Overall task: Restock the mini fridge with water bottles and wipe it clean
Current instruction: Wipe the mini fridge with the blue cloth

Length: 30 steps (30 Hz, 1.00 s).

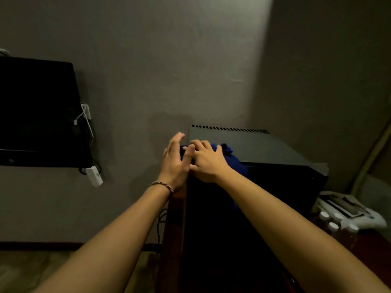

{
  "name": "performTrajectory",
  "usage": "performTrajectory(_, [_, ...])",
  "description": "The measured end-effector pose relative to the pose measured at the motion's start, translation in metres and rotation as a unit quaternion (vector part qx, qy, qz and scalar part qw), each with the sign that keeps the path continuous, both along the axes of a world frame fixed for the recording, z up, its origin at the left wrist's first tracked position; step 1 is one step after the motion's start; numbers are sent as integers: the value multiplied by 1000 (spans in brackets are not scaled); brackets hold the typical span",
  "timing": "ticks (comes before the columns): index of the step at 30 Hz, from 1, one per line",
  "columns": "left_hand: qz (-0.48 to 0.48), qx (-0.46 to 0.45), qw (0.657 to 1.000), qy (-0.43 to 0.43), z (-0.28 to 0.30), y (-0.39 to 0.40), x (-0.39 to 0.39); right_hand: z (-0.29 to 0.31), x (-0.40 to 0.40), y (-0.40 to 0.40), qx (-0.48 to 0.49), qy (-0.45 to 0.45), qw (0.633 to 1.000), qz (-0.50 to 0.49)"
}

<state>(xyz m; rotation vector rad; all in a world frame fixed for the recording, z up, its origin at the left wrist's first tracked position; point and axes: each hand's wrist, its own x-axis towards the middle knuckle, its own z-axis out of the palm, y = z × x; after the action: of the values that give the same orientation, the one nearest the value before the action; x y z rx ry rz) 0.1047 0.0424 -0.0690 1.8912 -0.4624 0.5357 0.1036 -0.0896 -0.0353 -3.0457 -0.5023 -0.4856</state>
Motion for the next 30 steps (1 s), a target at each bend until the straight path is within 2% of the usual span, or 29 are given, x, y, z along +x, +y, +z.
performTrajectory(4, [-23,39,995,83,11,8,1,17,11,1,37,112,993,-4])
performTrajectory(8, [-24,67,993,99,17,8,5,36,0,-42,25,113,993,-17])
performTrajectory(10, [-27,133,983,125,22,-1,3,42,-7,-73,7,138,988,-66])
performTrajectory(13, [-25,288,935,203,28,-20,-4,34,-13,-104,14,183,974,-130])
performTrajectory(15, [6,372,902,219,35,-37,-6,25,-10,-122,33,190,968,-159])
performTrajectory(19, [81,456,853,241,42,-60,7,14,12,-141,36,207,960,-186])
performTrajectory(22, [82,435,856,268,43,-65,23,13,37,-142,33,211,963,-164])
performTrajectory(27, [51,304,901,305,41,-52,61,15,73,-140,51,228,958,-164])
performTrajectory(30, [51,235,917,319,32,-43,81,13,87,-140,51,223,961,-157])
